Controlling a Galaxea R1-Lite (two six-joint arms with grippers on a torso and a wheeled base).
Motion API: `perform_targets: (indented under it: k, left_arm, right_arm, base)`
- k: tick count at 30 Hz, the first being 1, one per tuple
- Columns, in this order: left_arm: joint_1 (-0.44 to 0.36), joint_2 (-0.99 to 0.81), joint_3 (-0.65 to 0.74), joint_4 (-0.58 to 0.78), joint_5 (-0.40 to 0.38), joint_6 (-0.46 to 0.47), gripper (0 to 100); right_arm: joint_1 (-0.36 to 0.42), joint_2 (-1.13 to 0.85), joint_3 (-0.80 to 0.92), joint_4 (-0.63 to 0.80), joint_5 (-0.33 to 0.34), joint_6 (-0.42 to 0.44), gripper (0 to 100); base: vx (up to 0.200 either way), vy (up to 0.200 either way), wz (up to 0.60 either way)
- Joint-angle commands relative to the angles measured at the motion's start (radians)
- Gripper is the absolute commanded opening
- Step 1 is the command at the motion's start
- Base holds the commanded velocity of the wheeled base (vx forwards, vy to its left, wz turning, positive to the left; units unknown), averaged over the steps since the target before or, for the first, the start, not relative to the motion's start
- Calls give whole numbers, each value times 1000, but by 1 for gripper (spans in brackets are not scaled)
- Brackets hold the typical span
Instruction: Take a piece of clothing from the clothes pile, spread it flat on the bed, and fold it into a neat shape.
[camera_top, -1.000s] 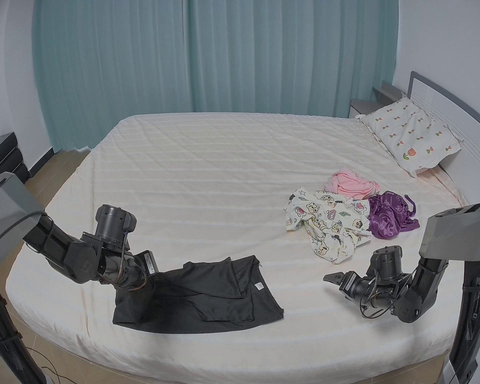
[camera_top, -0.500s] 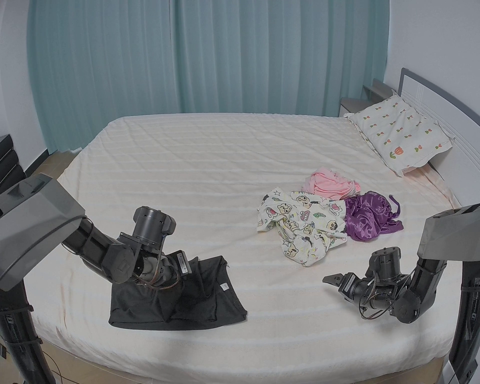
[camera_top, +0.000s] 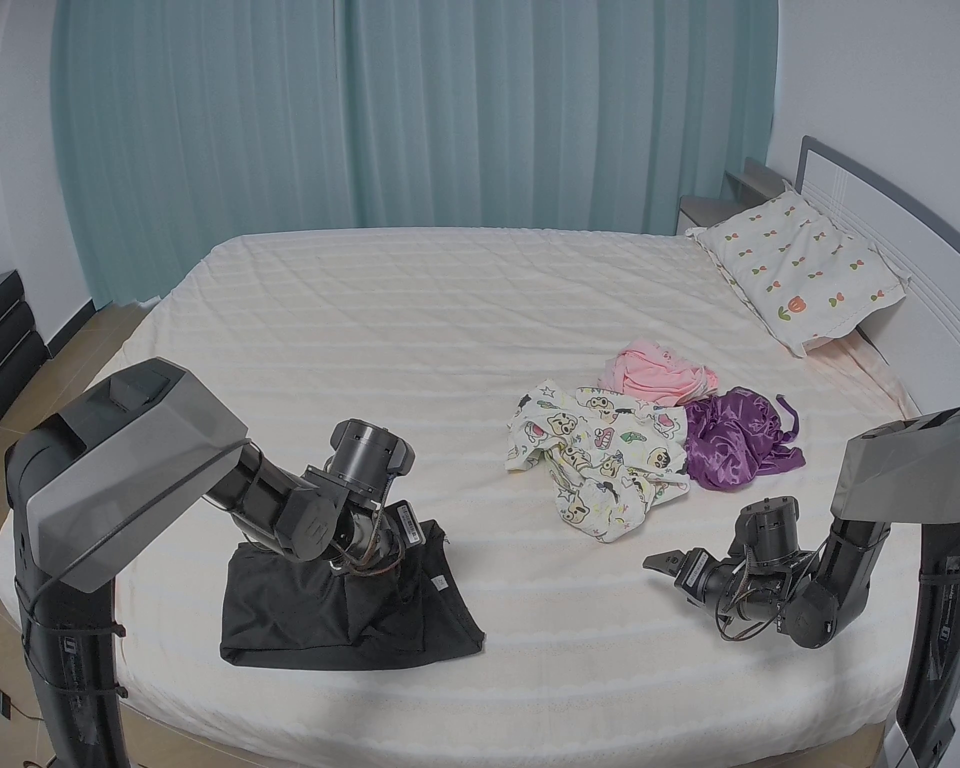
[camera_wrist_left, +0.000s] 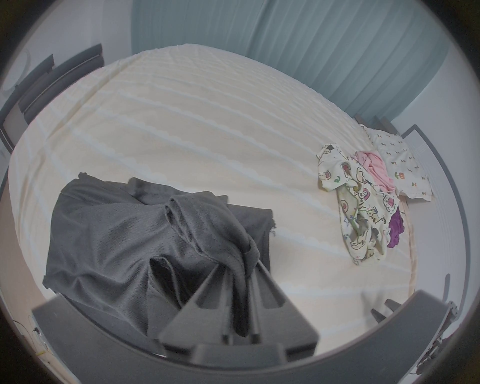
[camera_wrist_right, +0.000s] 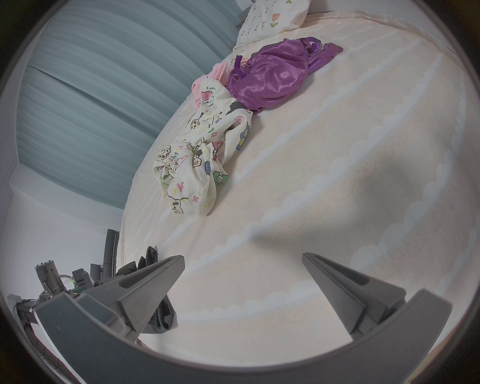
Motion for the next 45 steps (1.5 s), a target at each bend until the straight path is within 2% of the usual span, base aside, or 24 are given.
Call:
perform_targets:
  k: [1, 7, 8, 13, 22, 26, 29, 42, 45]
  left_arm:
    - [-23, 15, -35, 12, -39, -8, 100]
    - [-26, 36, -72, 14, -42, -60, 100]
    - [-28, 28, -72, 12, -44, -99, 100]
    - [-37, -50, -54, 14, -64, -177, 100]
    - [29, -205, 213, -1, -139, -209, 100]
    - [63, -240, 322, -30, -194, -277, 100]
    - [75, -246, 373, -37, -207, -307, 100]
    - [159, -255, 434, -121, -214, -318, 100]
    - [187, -262, 462, -126, -257, -319, 100]
  right_arm:
    - [1, 4, -1, -1, 0, 0, 100]
    - [1, 6, 0, 0, 0, 0, 100]
    - [2, 4, -1, -1, 0, 0, 100]
    - [2, 6, 0, 0, 0, 0, 100]
    - [2, 4, 0, 0, 1, 1, 100]
    - [2, 4, 2, 0, 1, 1, 100]
    - [2, 4, 5, -1, 1, 1, 100]
    - [19, 4, 6, 0, -2, 0, 100]
    - [44, 1, -3, 0, -9, -8, 100]
  base:
    - [0, 0, 0]
    - [0, 0, 0]
    - [0, 0, 0]
    - [0, 0, 0]
    - [0, 0, 0]
    - [-200, 0, 0]
    - [-133, 0, 0]
    - [0, 0, 0]
    - [0, 133, 0]
